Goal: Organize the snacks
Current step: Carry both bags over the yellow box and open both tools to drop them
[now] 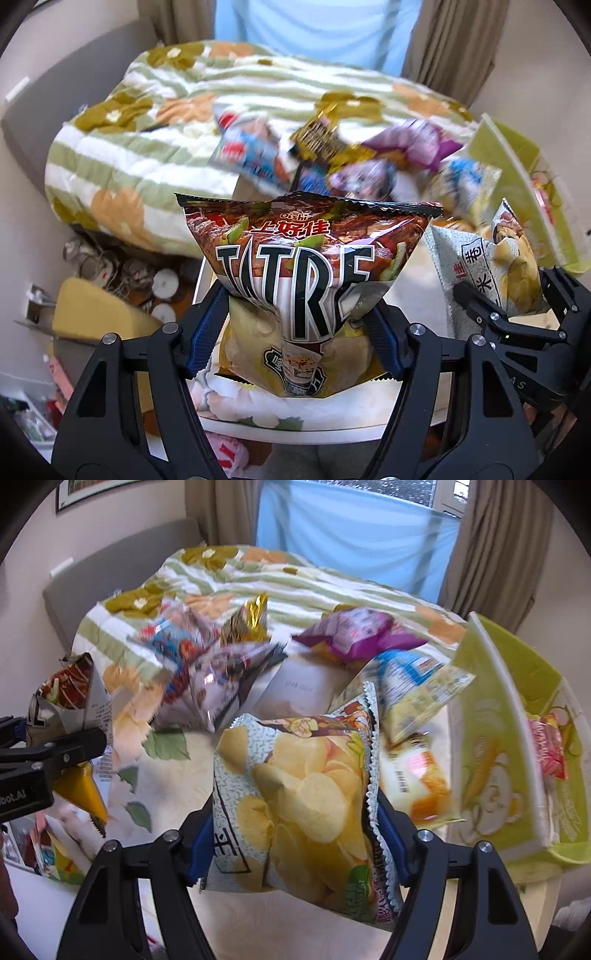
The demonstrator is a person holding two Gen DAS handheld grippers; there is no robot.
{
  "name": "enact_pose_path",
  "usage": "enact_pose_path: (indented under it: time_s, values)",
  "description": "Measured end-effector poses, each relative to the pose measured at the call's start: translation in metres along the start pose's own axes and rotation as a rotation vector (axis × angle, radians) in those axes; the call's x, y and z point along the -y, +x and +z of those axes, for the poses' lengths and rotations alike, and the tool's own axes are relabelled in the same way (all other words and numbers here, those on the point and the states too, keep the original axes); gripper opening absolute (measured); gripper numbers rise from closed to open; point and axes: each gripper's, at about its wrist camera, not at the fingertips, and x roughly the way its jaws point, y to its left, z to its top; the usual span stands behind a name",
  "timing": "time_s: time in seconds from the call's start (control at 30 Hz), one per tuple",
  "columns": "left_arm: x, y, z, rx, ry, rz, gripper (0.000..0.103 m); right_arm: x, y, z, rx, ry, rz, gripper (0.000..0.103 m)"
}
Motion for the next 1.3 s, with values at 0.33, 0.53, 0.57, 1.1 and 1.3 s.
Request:
enact_pose_path:
  time_s: [0.33, 0.53, 0.57, 1.1, 1.3]
  values:
    - [0.059, -0.064, 0.050, 0.144, 0.123, -0.110, 0.068, 0.058, -0.083, 0.015, 0.088, 0.171, 0.036, 0.070]
    - [0.131, -0.086, 0.078, 0.171, 0.171, -0.203, 0.068, 0.121, -0.123, 0.022, 0.137, 0.218, -0.007, 0.070]
    - [0.146, -0.087, 0.081, 0.181, 0.178, -0.208, 0.068, 0.135, -0.127, 0.022, 0.139, 0.222, -0.011, 0.070]
    - [0.364, 0.008, 0.118, 0.026, 0.251, -0.247, 0.068, 0.302, -0.129, 0.015, 0.126, 0.275, -0.062, 0.070]
    - [0.401, 0.044, 0.112, -0.079, 0.272, -0.193, 0.079, 0.335, -0.120, 0.013, 0.105, 0.290, -0.041, 0.070]
